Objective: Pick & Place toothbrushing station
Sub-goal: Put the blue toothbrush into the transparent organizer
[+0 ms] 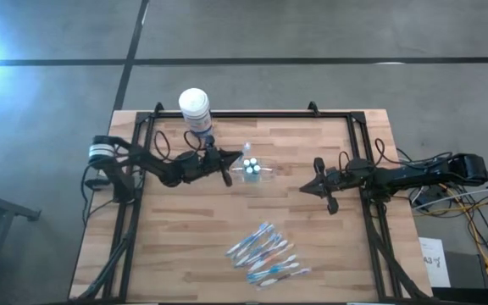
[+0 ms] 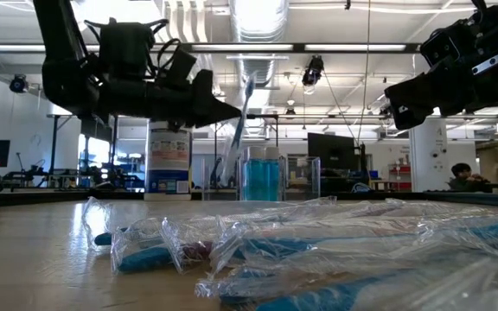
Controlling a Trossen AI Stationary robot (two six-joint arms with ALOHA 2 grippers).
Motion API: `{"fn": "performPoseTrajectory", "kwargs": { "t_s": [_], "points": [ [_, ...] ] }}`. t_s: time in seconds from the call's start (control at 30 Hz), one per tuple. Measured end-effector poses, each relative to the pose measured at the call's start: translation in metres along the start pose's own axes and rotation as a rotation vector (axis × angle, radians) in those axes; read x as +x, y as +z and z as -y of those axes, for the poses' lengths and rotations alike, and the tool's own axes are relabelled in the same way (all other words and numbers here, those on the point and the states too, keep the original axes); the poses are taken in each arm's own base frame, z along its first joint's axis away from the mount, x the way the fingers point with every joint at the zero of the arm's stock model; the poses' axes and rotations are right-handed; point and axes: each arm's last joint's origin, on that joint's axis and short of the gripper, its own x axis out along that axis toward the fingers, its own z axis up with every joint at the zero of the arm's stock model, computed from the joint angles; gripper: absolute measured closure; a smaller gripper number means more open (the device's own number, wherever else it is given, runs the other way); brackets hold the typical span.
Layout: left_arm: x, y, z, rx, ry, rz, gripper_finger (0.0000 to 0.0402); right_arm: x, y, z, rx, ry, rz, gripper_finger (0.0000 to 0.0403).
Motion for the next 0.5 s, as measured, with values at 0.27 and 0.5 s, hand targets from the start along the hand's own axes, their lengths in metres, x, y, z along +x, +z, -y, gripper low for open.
{"fn": "performPoseTrajectory", "kwargs": {
  "t_s": [0.27, 0.5],
  "points": [
    [0.0, -0.014, -0.001, -0.011, 0.037, -0.057, 0.0401, 0.0, 0.0, 0.0, 0.008, 0.0, -0.001, 0.039],
    [-0.011, -0.026, -0.006, -0.035, 0.084, -0.107, 0.0401, 0.0, 0.0, 0.0, 0.014, 0.0, -0.002, 0.039]
  ]
}}
